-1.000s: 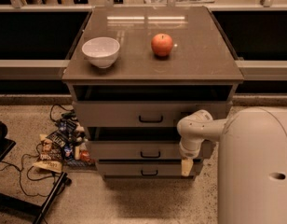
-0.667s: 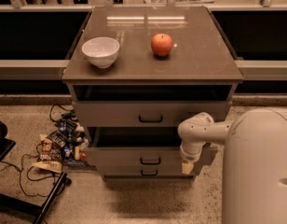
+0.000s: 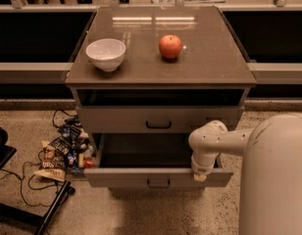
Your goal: Open middle drawer
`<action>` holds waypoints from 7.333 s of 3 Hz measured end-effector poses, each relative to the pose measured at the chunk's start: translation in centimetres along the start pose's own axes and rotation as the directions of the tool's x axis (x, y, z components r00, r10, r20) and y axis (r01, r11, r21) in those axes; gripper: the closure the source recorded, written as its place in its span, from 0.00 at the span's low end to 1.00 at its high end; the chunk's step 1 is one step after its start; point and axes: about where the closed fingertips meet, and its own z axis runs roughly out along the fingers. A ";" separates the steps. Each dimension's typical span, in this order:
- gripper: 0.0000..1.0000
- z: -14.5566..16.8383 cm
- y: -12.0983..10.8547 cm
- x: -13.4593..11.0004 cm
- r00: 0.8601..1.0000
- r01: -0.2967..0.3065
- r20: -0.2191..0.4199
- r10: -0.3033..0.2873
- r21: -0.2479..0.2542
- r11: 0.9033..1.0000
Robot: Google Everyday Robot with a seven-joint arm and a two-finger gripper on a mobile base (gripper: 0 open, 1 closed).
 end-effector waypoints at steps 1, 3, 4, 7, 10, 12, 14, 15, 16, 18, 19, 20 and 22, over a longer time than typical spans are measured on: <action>1.00 -1.4 2.2 0.9 0.999 -0.038 -0.011 0.038 0.020 0.999; 1.00 -2.2 4.2 1.5 0.997 -0.076 -0.012 0.076 0.032 0.997; 1.00 -2.8 5.2 1.9 0.995 -0.098 -0.005 0.098 0.045 0.994; 0.81 -3.6 7.7 2.7 0.989 -0.151 0.001 0.151 0.049 0.987; 0.05 -3.6 7.8 2.8 0.989 -0.150 -0.002 0.151 0.045 0.988; 0.00 -3.5 7.9 2.8 0.989 -0.150 -0.002 0.151 0.044 0.988; 0.15 0.1 11.3 3.4 0.980 -0.187 0.045 0.193 -0.109 0.976; 0.47 0.2 15.7 2.5 0.976 -0.190 0.065 0.207 -0.197 0.962; 0.70 0.1 15.7 2.5 0.976 -0.190 0.065 0.207 -0.197 0.962; 1.00 -2.3 17.9 2.6 0.975 -0.212 0.031 0.220 -0.167 0.963; 1.00 -2.4 18.1 2.7 0.975 -0.215 0.029 0.222 -0.165 0.963; 1.00 -3.5 19.3 3.0 0.971 -0.234 0.013 0.239 -0.154 0.960; 1.00 -4.3 20.1 3.3 0.968 -0.247 0.001 0.250 -0.146 0.958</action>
Offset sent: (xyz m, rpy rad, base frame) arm -0.1988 -0.0134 0.1056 -0.0979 -0.1306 -0.3381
